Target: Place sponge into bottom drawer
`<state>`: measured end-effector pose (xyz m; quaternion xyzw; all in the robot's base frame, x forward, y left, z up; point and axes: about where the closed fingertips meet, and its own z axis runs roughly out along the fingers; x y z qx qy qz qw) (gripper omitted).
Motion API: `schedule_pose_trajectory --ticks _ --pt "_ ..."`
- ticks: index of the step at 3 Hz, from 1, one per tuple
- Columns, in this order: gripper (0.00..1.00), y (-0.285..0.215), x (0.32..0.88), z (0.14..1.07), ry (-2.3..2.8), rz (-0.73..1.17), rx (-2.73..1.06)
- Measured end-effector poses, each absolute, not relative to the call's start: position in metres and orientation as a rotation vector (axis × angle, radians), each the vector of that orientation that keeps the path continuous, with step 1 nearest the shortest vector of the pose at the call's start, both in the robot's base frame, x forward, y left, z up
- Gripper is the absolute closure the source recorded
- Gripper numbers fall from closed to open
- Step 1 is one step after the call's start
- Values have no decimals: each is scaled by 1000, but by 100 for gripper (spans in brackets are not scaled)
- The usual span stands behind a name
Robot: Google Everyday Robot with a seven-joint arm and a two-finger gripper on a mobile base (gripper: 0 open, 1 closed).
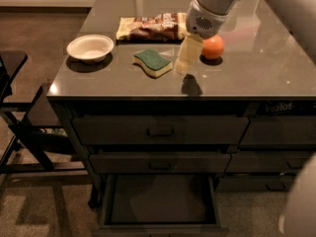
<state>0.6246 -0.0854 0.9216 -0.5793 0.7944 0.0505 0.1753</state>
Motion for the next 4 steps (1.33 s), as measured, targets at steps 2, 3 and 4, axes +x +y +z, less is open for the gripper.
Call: schedule_pose_trajectory --ticks 2,3,4 --pt "0 -52 672 894 2304 240 -1614" --pt "0 -40 688 886 2335 289 -1594" --pt "0 -38 692 885 2322 285 -1586"
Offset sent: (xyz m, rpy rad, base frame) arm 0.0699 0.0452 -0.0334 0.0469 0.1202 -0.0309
